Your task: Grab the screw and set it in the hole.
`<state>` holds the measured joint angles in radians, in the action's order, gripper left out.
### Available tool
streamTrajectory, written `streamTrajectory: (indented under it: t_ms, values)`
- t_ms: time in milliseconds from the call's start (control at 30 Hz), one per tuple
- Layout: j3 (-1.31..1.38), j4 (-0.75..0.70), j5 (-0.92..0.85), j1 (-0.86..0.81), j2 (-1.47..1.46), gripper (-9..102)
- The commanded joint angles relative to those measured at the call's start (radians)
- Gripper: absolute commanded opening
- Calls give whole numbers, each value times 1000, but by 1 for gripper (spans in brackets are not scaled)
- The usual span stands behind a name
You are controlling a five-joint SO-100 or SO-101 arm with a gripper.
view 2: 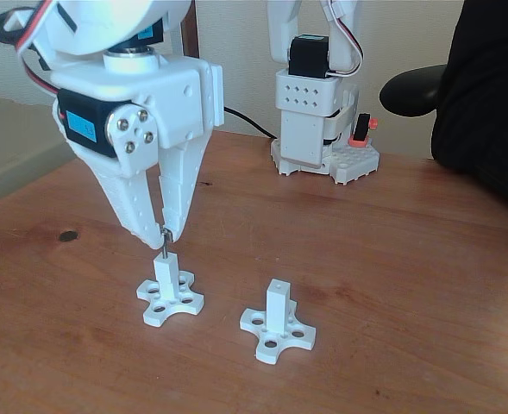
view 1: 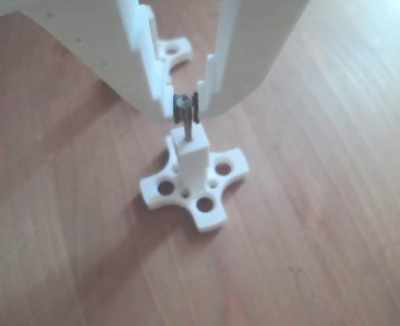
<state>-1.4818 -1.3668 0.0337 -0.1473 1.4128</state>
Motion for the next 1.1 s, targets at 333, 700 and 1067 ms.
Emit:
streamTrajectory:
  t_ms: [333, 700, 1067]
  values:
    - [61, 28, -17, 12, 14, -3]
    - [80, 29, -20, 12, 12, -4]
    - [109, 15, -21, 12, 12, -4]
